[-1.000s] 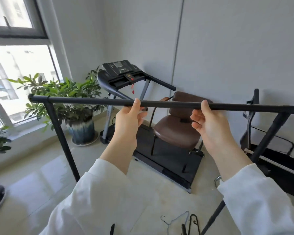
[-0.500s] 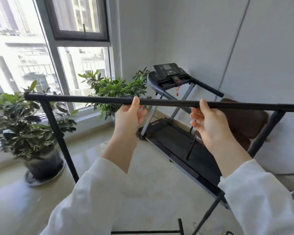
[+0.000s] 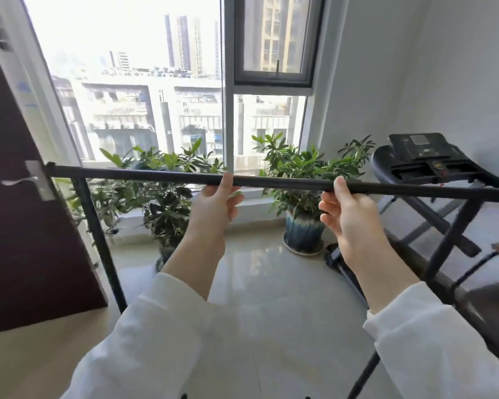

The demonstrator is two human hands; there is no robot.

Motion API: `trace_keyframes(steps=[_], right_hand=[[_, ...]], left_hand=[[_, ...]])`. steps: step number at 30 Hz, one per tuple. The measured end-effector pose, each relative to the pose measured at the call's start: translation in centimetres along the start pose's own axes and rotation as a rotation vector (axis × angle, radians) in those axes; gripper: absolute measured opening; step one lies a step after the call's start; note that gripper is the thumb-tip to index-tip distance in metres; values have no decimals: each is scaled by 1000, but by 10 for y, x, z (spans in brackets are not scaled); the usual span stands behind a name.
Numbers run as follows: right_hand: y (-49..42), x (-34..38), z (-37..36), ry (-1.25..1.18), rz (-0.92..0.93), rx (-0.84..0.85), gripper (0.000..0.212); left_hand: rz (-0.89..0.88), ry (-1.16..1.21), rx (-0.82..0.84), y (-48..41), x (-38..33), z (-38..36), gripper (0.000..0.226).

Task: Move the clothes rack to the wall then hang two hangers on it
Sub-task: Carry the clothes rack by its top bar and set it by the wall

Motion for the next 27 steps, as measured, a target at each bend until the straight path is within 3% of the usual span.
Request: trace_keyframes(steps=[7, 15, 27], right_hand=[[-26, -38, -103, -23, -97, 234, 23], [3, -70, -238, -43, -123, 529, 23], [75, -104, -415, -89, -174, 770, 22]], left_hand=[[-38, 18, -288, -20, -15, 80, 19], [-110, 16, -550, -14, -44, 191, 17], [-230, -20, -763, -18, -98, 351, 20]])
Point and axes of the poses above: each hand's wrist, its own y-axis away from the middle knuckle, its own z-axis out of the back of the hand, x = y × z, the point moved 10 cm from there along -y, towards the middle knuckle, and after that the axes turned 4 degrees about -y, right-handed, at the moved point
